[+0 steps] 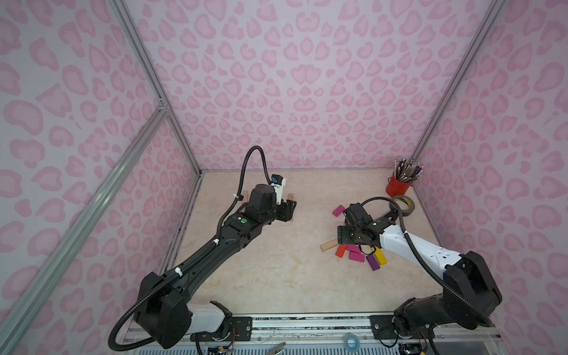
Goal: Assemble the letter k with building blocks
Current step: Assemble the building block at the center of the board, then pick up the building block from the center of the board.
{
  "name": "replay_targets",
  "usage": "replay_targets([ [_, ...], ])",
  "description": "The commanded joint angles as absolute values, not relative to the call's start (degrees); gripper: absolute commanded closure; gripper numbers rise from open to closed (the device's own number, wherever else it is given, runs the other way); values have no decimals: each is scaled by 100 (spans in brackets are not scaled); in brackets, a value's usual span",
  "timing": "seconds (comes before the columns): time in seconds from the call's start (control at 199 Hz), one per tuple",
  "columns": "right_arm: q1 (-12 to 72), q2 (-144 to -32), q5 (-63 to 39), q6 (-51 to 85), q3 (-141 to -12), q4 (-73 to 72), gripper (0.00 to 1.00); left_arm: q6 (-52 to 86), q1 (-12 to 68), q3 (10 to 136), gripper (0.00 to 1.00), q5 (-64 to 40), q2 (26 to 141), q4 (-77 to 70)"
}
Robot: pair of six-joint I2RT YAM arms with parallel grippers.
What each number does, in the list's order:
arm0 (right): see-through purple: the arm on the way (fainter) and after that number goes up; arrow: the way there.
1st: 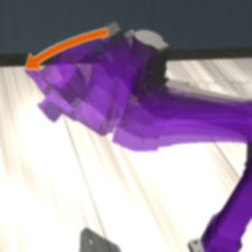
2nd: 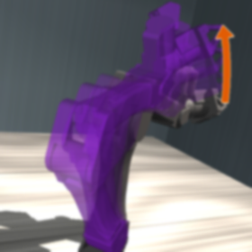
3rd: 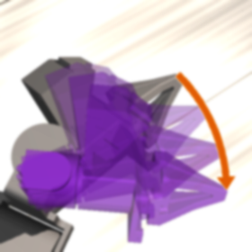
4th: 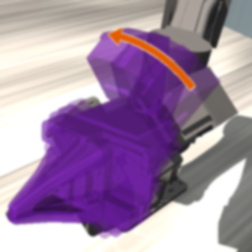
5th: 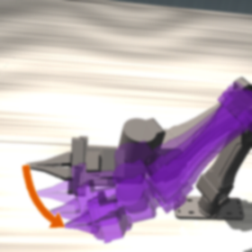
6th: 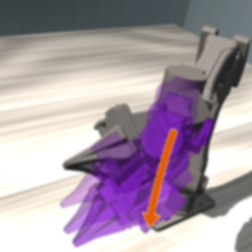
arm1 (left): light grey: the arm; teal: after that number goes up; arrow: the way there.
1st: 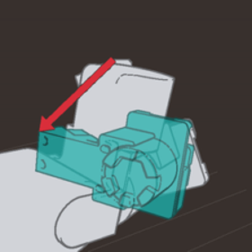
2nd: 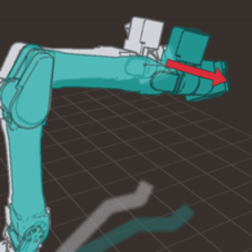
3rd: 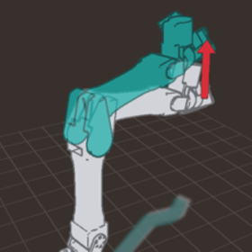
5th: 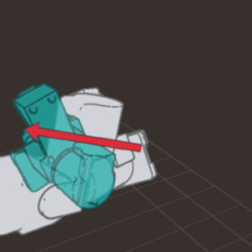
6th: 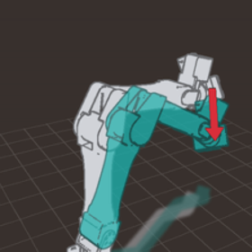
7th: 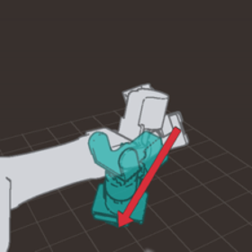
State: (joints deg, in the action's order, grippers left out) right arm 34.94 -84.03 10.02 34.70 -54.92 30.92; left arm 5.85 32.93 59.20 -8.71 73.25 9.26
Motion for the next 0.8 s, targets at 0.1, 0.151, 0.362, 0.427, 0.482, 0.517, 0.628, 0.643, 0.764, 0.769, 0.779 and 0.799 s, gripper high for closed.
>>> replay_targets([
  [0.1, 4080, -8973, 1118, 5244, -5752, 3326, 33, -1366, 3159, 5580, 23, -2409, 6890, 1142],
  [0.151, 4206, -9167, 1150, 5583, -5810, 3270, 37, -1612, 3123, 5516, 21, -2538, 6899, 1229],
  [0.362, 4490, -9725, 1496, 6388, -5986, 3208, 47, -1677, 2937, 5081, 4, -2514, 6722, 608],
  [0.427, 4491, -9842, 1529, 6456, -6012, 3208, 47, -1600, 2805, 5128, 2, -2548, 6749, 647],
  [0.482, 4496, -9891, 1554, 6541, -6012, 3208, 49, -1512, 2711, 5133, 1, -2552, 6759, 660],
  [0.517, 4500, -9926, 1587, 6551, -6020, 3197, 50, -1472, 2682, 5107, 1, -2548, 6741, 646],
  [0.628, 4500, -10083, 1559, 6456, -6070, 3120, 51, -1466, 2629, 5132, 1, -2363, 6740, 751],
  [0.643, 4500, -10118, 1549, 6444, -6085, 3116, 51, -1464, 2628, 5134, 1, -2342, 6741, 770],
  [0.764, 4517, -10308, 1398, 6306, -6234, 3091, 50, -1421, 2593, 5164, 1, -2356, 6750, 813],
  [0.769, 4517, -10313, 1398, 6308, -6237, 3093, 50, -1418, 2593, 5166, 1, -2351, 6750, 815],
  [0.779, 4522, -10317, 1398, 6308, -6246, 3093, 50, -1416, 2586, 5167, 1, -2354, 6750, 812],
  [0.799, 4533, -10326, 1397, 6304, -6261, 3093, 50, -1402, 2584, 5169, 1, -2344, 6750, 809],
])
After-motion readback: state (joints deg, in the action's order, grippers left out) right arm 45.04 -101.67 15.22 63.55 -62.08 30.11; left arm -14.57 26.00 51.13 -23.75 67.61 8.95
